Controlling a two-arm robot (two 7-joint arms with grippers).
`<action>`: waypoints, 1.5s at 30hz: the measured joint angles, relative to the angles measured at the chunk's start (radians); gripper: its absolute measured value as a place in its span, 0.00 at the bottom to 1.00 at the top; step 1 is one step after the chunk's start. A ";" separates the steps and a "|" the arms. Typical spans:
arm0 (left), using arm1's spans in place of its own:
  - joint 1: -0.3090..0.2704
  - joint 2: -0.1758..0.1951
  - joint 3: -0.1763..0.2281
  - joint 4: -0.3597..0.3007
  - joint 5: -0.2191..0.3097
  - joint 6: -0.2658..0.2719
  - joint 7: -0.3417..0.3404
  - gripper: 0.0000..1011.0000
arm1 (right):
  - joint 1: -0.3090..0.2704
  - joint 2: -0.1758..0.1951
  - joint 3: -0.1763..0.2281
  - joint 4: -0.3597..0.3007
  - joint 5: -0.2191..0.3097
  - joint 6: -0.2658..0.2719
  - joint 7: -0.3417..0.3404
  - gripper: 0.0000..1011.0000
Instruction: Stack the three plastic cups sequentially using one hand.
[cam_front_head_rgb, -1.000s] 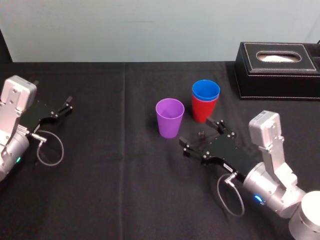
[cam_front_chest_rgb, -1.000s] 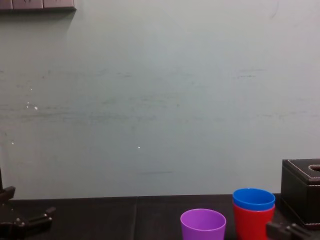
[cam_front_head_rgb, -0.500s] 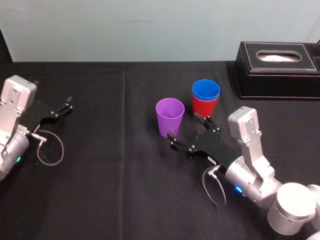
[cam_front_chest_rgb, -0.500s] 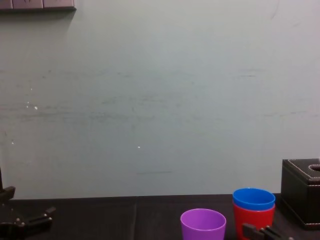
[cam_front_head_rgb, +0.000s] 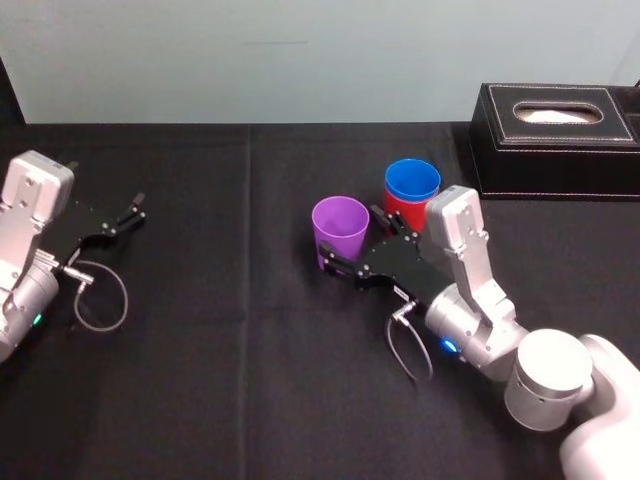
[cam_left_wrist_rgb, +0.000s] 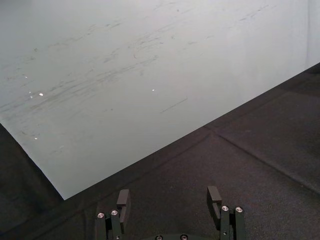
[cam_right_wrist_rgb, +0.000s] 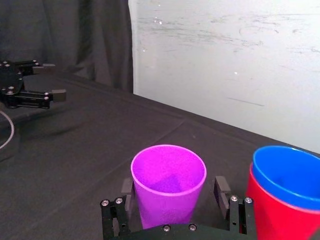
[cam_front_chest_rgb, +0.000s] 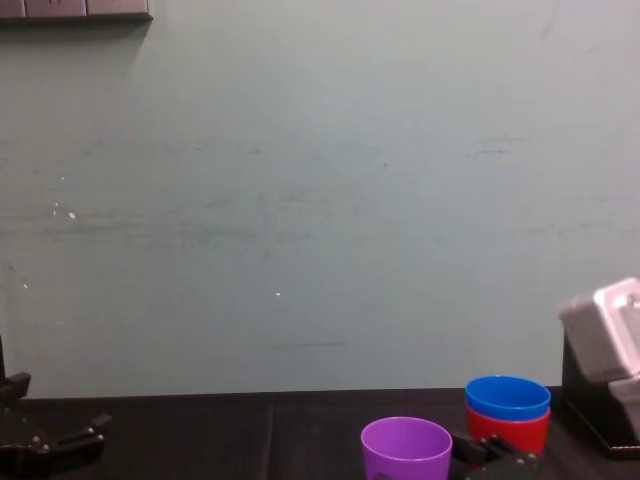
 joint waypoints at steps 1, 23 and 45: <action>0.000 0.000 0.000 0.000 0.000 0.000 0.000 0.99 | 0.011 -0.006 -0.003 0.011 -0.003 0.001 0.000 0.99; 0.000 0.000 0.000 0.000 0.000 0.000 0.000 0.99 | 0.063 -0.053 -0.010 0.085 -0.014 -0.013 -0.008 0.99; 0.000 0.000 0.000 0.000 0.000 0.000 0.000 0.99 | 0.057 -0.057 0.000 0.085 0.020 -0.024 0.012 0.99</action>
